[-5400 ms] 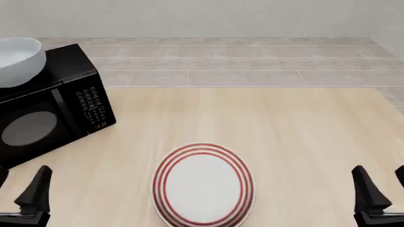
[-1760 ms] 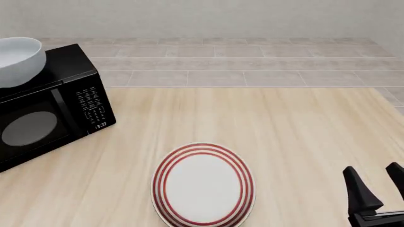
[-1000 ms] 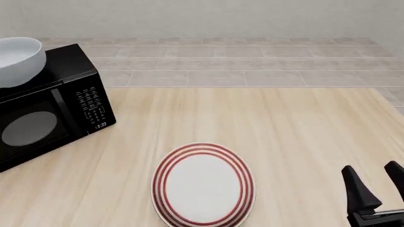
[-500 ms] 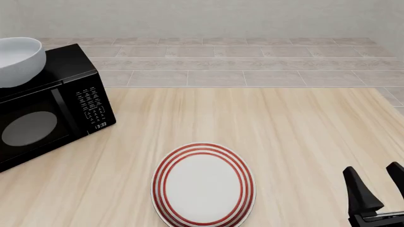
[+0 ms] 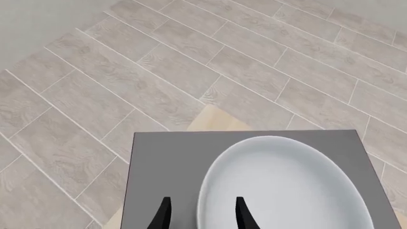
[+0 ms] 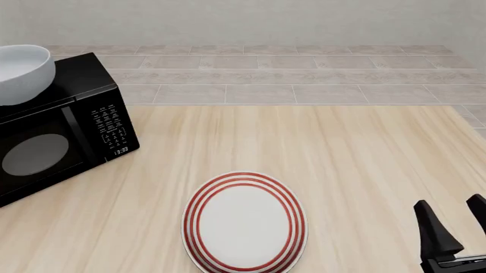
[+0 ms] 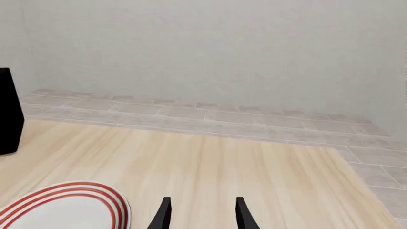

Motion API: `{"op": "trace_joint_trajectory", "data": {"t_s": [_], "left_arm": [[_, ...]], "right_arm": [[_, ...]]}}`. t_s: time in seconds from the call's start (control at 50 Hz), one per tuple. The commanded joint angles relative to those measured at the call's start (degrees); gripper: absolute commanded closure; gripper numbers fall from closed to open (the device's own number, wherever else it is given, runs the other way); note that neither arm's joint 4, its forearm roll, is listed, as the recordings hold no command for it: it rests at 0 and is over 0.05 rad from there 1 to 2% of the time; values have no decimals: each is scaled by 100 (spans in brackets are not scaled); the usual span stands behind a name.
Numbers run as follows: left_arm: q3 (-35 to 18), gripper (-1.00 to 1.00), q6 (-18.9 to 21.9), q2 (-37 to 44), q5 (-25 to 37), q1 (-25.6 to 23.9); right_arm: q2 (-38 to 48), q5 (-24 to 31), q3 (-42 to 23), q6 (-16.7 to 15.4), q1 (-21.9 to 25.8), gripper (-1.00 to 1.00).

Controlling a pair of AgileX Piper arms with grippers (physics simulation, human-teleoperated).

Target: Pick up the white bowl and put it on the plate.

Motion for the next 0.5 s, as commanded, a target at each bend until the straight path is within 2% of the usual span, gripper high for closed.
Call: {"op": "trace_joint_trajectory", "data": {"t_s": [0.02, 0.14, 0.18, 0.5], "left_arm": [[-4, -100, 15, 96, -38, -31], [-3, -100, -2, 189, -96, -71], [-25, -100, -40, 252, -99, -68], [56, -100, -44, 447, -228, -93]], "right_arm": [[2, 2, -23, -19, 28, -100], [54, -77, 17, -17, 19, -100], [187, -45, -160, -29, 25, -100], [71, -126, 47, 2, 24, -100]]}}
